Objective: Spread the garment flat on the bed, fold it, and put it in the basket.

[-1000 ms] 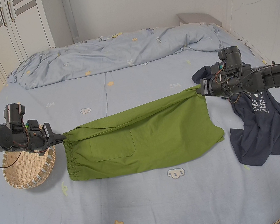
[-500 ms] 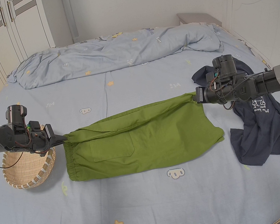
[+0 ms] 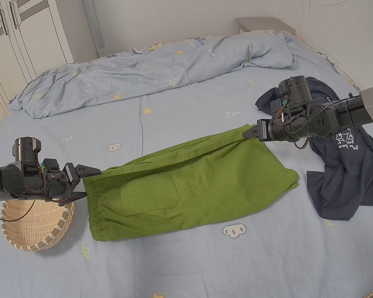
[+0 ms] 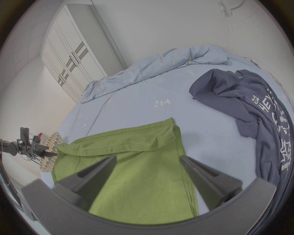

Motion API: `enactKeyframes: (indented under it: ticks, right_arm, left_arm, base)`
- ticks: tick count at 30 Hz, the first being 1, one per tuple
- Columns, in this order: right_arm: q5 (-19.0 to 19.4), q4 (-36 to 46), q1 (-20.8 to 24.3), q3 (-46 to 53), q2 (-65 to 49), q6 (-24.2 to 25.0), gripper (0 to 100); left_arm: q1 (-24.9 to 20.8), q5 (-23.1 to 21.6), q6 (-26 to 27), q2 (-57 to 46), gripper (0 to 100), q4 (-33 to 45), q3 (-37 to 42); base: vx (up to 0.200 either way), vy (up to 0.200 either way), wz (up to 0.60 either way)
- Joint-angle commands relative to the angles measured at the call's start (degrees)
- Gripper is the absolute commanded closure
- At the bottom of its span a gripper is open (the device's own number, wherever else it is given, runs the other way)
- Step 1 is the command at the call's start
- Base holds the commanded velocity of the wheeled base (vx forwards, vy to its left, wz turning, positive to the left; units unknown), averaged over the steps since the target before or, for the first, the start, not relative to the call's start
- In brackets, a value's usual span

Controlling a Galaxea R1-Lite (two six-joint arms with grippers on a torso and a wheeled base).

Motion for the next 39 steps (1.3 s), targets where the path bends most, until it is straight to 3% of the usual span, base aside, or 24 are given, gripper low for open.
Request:
enactKeyframes:
  ticks: [1, 10, 15, 17, 18, 20, 27, 33, 39]
  right_arm:
    - [0.04, 0.00, 0.01, 0.24, 0.25, 0.07, 0]
    - [-0.05, 0.09, 0.01, 0.77, -0.10, 0.07, 0]
    - [-1.46, 0.09, 0.10, 0.68, -0.37, 0.16, 0]
    - [-1.46, 0.18, 0.10, 0.94, -0.98, 0.25, 0]
    - [-1.46, 0.09, 0.10, 2.17, -2.12, 0.25, 0]
    - [-1.46, 0.00, 0.01, 3.05, -2.83, 0.25, 0]
    - [-1.46, 0.00, 0.01, 5.16, -4.85, 0.43, 0]
    - [-1.46, 0.00, -0.08, 6.30, -5.64, 0.86, 0]
    - [-0.58, 0.27, -2.36, 7.45, -9.42, 5.70, 0]
  left_arm:
    - [-1.40, 0.02, -0.21, -0.49, 0, 0.03, -0.04]
    - [-3.69, 0.02, -0.56, -0.76, 0, -0.94, -1.10]
    - [-3.51, 0.90, -1.88, 4.69, 0, -4.19, -5.14]
    - [-3.34, 1.42, -5.49, 7.33, 0, -5.69, -9.01]
    - [-3.25, 1.51, -10.06, 9.18, 0, -6.13, -13.58]
    - [-3.16, 1.69, -12.25, 10.85, 0, -6.22, -16.83]
    - [-3.07, 4.06, -12.87, 15.50, 0, -6.22, -21.58]
    - [-4.04, 4.24, -12.78, 14.45, 0, -6.22, -21.58]
    - [-4.57, 4.50, -13.04, 2.94, 0, -6.13, -18.68]
  base:
    - [0.000, 0.000, 0.00]
    - [0.000, 0.000, 0.00]
    - [0.000, 0.000, 0.00]
    - [0.000, 0.000, 0.00]
    - [0.000, 0.000, 0.00]
    - [0.000, 0.000, 0.00]
    - [0.000, 0.000, 0.00]
    - [0.000, 0.000, 0.00]
    - [0.000, 0.000, 0.00]
